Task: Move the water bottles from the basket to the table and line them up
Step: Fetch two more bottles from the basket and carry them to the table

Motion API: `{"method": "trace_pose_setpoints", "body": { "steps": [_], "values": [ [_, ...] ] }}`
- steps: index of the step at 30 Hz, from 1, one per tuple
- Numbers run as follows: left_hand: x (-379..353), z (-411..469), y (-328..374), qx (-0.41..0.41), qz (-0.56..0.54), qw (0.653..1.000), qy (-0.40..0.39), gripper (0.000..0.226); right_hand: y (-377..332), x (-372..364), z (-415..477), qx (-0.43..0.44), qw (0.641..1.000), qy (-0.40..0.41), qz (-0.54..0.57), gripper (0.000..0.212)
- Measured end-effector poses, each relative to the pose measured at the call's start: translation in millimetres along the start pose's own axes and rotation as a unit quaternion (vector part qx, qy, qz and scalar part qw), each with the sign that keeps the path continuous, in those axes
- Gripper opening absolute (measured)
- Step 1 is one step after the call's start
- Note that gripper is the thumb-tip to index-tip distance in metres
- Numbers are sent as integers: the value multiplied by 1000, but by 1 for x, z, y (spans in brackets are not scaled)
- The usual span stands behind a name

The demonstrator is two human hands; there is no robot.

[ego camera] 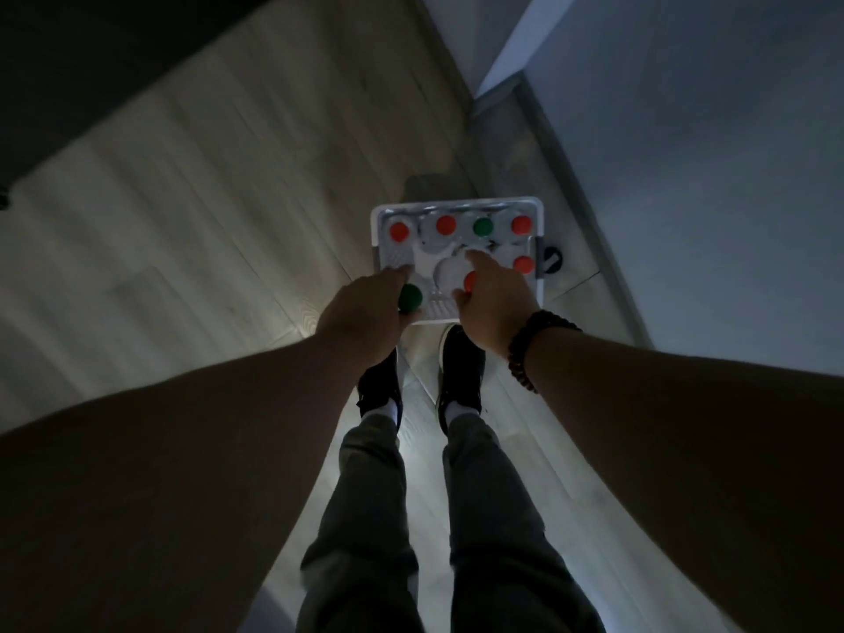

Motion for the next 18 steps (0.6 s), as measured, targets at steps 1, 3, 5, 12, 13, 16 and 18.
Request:
{"method": "trace_pose_setpoints", "body": {
  "steps": [1, 3, 5, 12, 13, 16, 18],
  "values": [
    [13, -19, 12, -2, -1, 1000, 3, 67, -8, 13, -21, 2, 1000, 1, 2, 59],
    [40, -58, 34, -3, -12, 1000, 13, 66, -23, 40, -65, 11, 1000, 13, 3, 58],
    [68, -95, 54, -5, -16, 1000, 18, 65, -38, 66, -110, 22, 999, 32, 22, 55],
    [154, -195, 118, -30, -44, 997, 50, 62, -66, 146, -241, 38, 990, 104, 87, 44],
    [163, -205, 124, -35, -52, 996, 57, 62, -69, 155, -255, 41, 988, 117, 94, 41],
    [190, -239, 147, -52, -70, 992, 90, 61, -77, 184, -295, 65, 979, 163, 105, 37],
    [207, -261, 165, -68, -81, 988, 110, 55, -83, 206, -321, 82, 970, 194, 118, 36]
  ]
}}
Point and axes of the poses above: each hand's wrist, its own z-axis towards the middle knuckle, its own x-axis out of the back of the hand, y = z × x, the point moved 5 cm from there along z, towards the middle knuckle, and after that the axes turned 3 degrees about -y, right-handed, at the moved point
